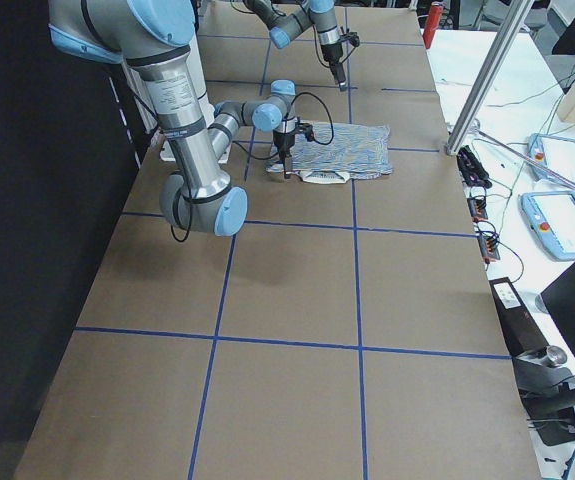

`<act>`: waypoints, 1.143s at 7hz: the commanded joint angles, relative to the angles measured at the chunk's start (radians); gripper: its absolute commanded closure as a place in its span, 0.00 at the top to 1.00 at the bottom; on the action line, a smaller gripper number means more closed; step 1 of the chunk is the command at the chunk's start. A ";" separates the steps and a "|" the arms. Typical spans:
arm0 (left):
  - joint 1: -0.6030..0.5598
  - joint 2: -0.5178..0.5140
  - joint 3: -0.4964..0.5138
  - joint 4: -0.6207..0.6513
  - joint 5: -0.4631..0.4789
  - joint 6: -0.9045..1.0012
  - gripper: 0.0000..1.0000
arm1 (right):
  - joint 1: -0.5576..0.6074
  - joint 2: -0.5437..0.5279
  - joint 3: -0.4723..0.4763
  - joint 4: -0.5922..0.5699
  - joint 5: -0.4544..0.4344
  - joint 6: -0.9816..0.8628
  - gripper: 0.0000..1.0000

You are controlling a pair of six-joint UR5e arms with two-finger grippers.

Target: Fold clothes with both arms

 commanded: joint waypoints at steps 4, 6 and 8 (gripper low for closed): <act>0.002 -0.010 -0.001 0.000 -0.003 0.000 1.00 | 0.109 -0.185 0.171 0.000 0.080 -0.074 1.00; 0.002 -0.005 0.001 0.000 -0.004 0.001 1.00 | 0.106 -0.028 0.068 0.000 0.083 -0.073 1.00; 0.002 -0.001 0.004 -0.003 -0.004 0.001 1.00 | 0.059 0.008 0.033 0.003 0.080 -0.060 1.00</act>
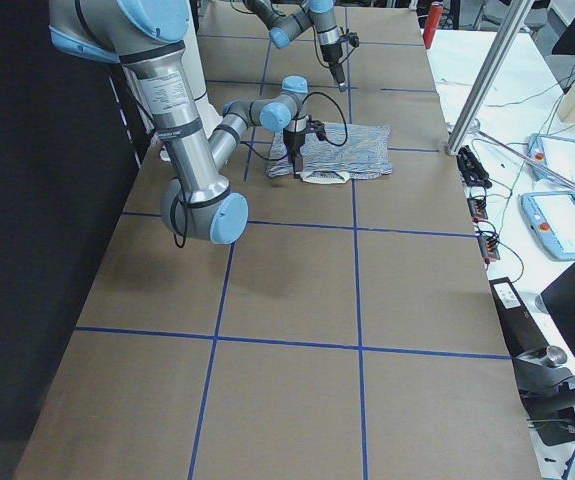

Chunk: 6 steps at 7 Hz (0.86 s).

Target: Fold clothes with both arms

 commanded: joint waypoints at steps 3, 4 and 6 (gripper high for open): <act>0.000 0.003 0.007 -0.004 0.000 0.002 1.00 | -0.062 0.023 -0.041 0.002 -0.001 0.004 1.00; 0.000 0.000 0.007 -0.004 0.000 0.002 1.00 | -0.067 0.023 -0.051 0.002 -0.003 0.002 1.00; 0.000 -0.005 0.007 -0.002 0.000 0.002 1.00 | -0.065 0.015 -0.064 0.000 -0.004 -0.008 1.00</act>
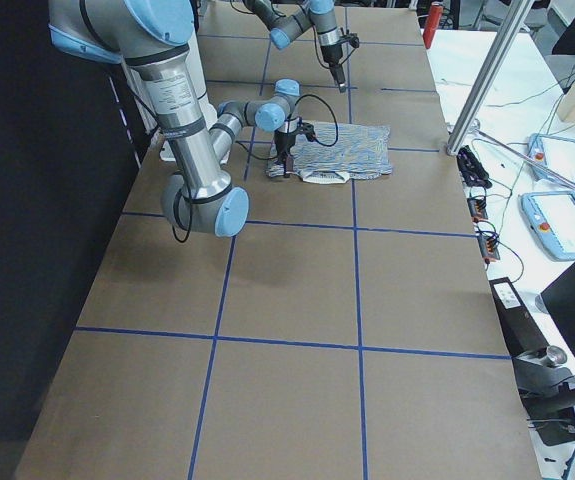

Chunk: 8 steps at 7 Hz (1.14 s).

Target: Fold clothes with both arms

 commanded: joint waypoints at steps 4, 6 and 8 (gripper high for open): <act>0.000 -0.004 -0.006 0.003 -0.005 -0.001 1.00 | 0.020 -0.011 -0.008 -0.001 0.004 -0.008 1.00; 0.002 -0.007 -0.003 0.001 -0.003 -0.002 1.00 | 0.044 -0.030 0.003 -0.001 0.013 -0.009 1.00; 0.008 -0.009 0.000 0.000 -0.003 -0.002 1.00 | 0.054 -0.077 0.018 -0.001 0.007 -0.008 1.00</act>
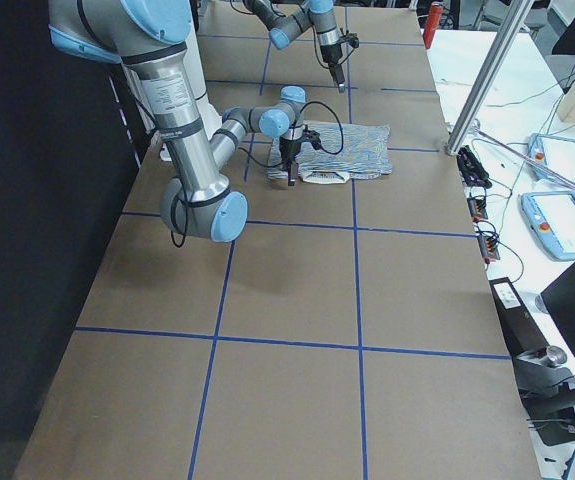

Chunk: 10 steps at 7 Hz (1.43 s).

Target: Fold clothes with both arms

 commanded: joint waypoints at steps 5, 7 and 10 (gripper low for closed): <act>0.002 0.001 0.007 -0.020 -0.003 0.001 1.00 | 0.085 0.080 -0.031 -0.003 0.026 -0.024 1.00; 0.002 0.004 0.007 -0.023 -0.001 0.003 1.00 | 0.093 0.191 -0.159 0.000 0.023 -0.041 1.00; 0.002 0.002 0.007 -0.024 -0.001 0.001 1.00 | 0.093 0.199 -0.207 -0.001 0.022 -0.058 1.00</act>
